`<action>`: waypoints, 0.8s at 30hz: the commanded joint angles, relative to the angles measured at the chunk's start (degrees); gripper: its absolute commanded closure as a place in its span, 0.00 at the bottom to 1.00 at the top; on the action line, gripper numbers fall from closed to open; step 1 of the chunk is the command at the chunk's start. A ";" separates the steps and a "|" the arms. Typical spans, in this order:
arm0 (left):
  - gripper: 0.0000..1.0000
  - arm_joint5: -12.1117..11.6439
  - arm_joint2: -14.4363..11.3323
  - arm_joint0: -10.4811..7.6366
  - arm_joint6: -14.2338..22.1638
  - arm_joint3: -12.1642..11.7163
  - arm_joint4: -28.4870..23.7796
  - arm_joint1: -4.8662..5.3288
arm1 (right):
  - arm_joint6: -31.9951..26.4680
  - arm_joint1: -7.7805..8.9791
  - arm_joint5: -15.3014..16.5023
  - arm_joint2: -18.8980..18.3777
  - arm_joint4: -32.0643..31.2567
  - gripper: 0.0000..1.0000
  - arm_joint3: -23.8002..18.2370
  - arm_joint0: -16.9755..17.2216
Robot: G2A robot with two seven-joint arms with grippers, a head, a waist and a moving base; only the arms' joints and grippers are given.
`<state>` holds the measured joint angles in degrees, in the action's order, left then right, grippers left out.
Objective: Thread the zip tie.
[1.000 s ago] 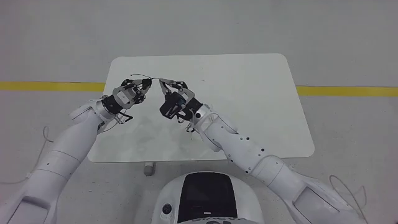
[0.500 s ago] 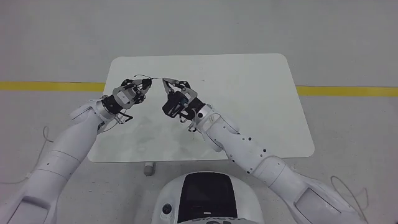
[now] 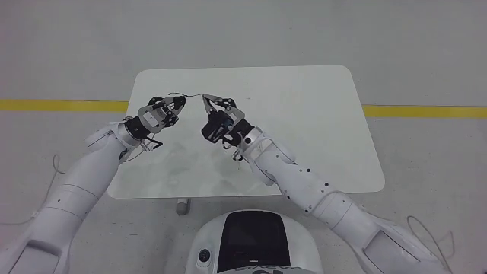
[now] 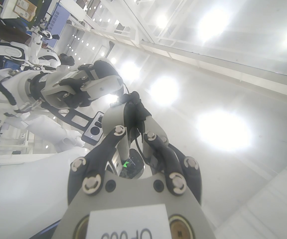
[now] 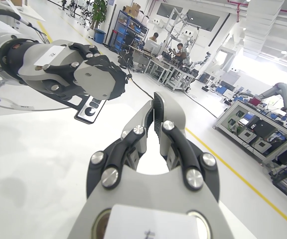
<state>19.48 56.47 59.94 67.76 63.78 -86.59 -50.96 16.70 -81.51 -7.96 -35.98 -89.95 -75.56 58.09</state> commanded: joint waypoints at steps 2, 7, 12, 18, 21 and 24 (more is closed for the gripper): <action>1.00 0.00 0.00 0.00 0.00 0.00 0.00 0.00 | -0.30 0.23 -0.14 -0.10 0.00 1.00 -0.25 0.11; 1.00 0.00 0.00 0.00 0.00 0.00 0.00 0.00 | -0.71 0.56 -0.27 -0.28 0.00 1.00 -0.66 0.29; 1.00 0.00 0.00 0.00 0.00 0.00 0.00 0.00 | -1.01 0.78 -0.27 -0.40 0.00 1.00 -0.79 0.40; 1.00 0.00 0.00 0.00 0.00 0.00 0.00 0.00 | -1.22 0.96 -0.37 -0.63 0.00 1.00 -0.84 0.70; 1.00 0.00 0.00 0.00 0.00 0.00 0.00 0.00 | -1.37 1.01 -0.38 -0.80 0.00 1.00 -0.77 0.91; 1.00 0.00 0.00 0.00 0.00 0.00 0.00 0.00 | -1.60 1.02 -0.34 -1.05 0.00 1.00 -0.76 1.13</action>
<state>19.48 56.47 59.94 67.76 63.78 -86.59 -50.96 15.19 -80.49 -8.33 -36.95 -89.95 -76.35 59.16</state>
